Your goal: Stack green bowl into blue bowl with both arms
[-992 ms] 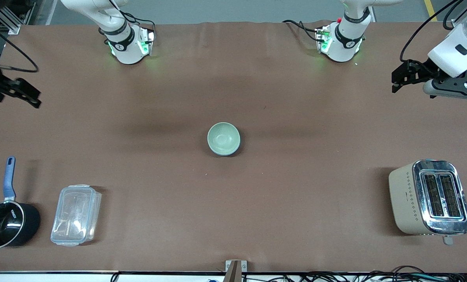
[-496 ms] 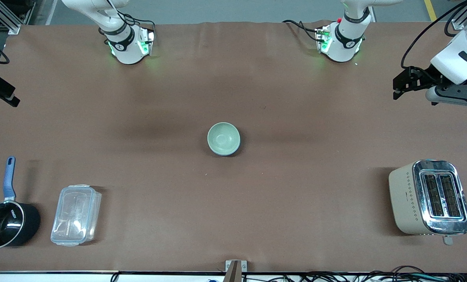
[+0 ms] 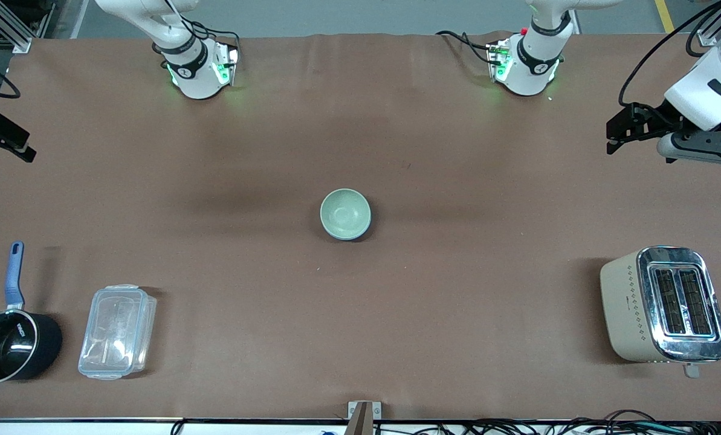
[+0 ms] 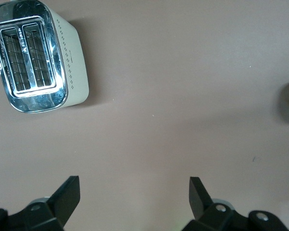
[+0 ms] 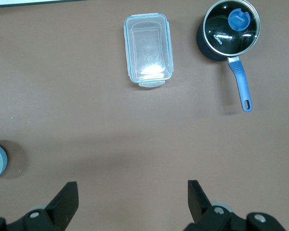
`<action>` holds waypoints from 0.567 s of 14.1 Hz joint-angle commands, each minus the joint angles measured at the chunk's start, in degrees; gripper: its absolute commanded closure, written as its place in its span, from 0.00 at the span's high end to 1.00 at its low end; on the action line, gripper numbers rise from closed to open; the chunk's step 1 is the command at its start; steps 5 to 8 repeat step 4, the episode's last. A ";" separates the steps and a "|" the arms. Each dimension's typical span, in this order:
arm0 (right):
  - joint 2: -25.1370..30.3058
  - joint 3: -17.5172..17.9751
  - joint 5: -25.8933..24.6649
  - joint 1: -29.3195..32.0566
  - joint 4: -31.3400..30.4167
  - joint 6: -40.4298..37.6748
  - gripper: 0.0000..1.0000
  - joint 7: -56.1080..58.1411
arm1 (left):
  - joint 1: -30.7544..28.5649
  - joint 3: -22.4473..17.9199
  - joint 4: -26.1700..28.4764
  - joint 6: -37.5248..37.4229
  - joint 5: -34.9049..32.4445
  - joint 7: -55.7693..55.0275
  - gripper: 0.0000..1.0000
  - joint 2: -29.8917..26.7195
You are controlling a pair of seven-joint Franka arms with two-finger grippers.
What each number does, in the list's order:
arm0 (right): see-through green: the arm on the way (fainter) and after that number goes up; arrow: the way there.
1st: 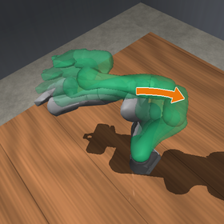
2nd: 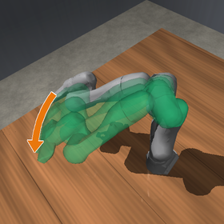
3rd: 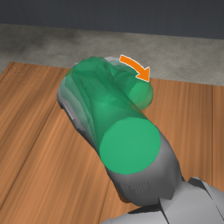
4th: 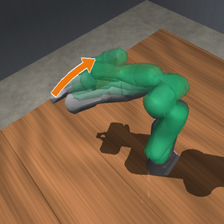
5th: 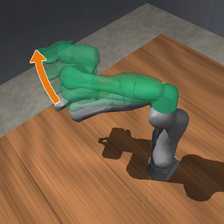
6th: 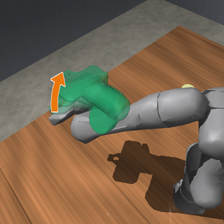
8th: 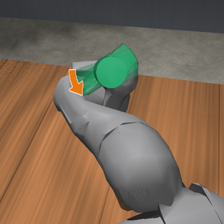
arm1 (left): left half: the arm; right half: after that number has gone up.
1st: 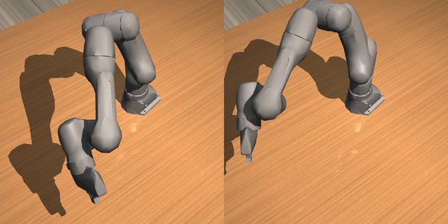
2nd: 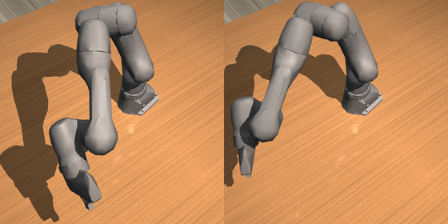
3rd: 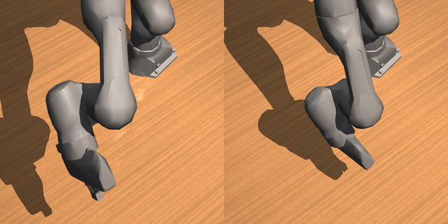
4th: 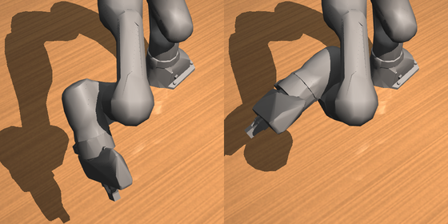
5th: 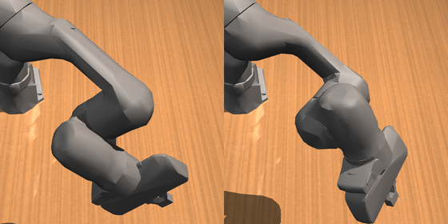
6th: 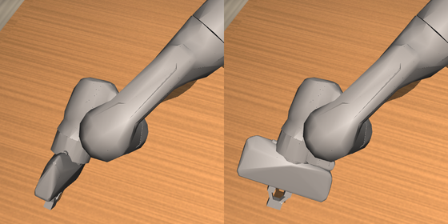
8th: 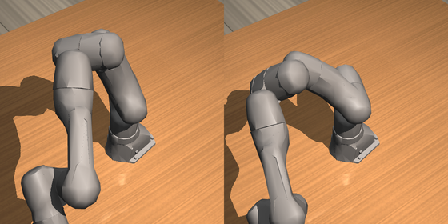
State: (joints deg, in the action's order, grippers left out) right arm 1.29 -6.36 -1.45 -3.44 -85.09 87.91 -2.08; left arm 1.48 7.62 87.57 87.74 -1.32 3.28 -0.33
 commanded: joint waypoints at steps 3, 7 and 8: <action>-0.41 0.47 -1.01 0.54 1.24 -1.07 1.00 0.77 | -0.25 0.29 -1.09 -0.73 -1.14 0.14 1.00 0.42; -0.41 0.56 -1.01 0.80 1.24 -1.07 1.00 0.77 | -0.25 0.20 -1.09 -0.82 -1.05 0.23 1.00 0.42; -0.41 0.56 -1.01 0.80 1.24 -1.07 1.00 0.77 | -0.25 0.20 -1.09 -0.82 -1.05 0.23 1.00 0.42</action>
